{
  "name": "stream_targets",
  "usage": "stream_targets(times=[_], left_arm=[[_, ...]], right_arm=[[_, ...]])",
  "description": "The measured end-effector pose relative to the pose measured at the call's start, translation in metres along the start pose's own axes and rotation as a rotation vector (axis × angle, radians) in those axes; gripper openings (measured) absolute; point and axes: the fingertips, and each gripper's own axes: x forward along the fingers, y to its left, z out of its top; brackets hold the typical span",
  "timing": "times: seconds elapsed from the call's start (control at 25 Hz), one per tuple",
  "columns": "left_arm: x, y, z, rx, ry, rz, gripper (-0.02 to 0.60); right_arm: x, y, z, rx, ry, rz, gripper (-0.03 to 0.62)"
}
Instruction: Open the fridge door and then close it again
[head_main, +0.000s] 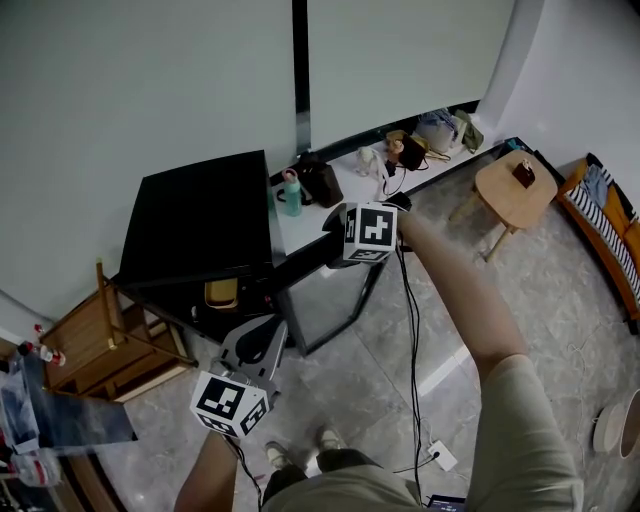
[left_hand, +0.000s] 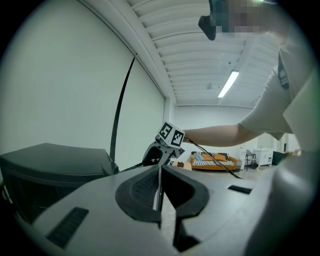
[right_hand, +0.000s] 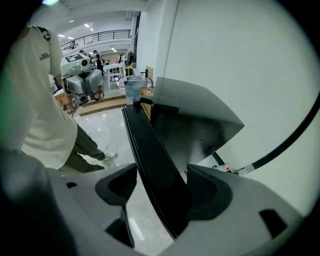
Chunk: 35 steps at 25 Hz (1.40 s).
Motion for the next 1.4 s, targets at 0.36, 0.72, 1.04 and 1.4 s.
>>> stream_targets(times=[0.36,0.72,1.04,1.4], left_arm=[[-0.018,0.006,-0.001,-0.005,-0.001,0.011,0.017],[-0.037,0.007,-0.007,-0.009,0.004,0.004,0.017],[-0.05,0.003,-0.007,-0.012,0.005,-0.012,0.017],[-0.078,-0.001,-0.013,-0.004,0.01,-0.008,0.017]], right_arm=[[-0.01,0.019,-0.007,0.08,0.02,0.009,0.287],[-0.018,0.043,-0.011,0.136,0.032,0.011,0.253],[-0.026,0.065,-0.011,0.213,0.058,0.02,0.224],[-0.033,0.104,-0.003,0.269,0.035,0.046,0.21]])
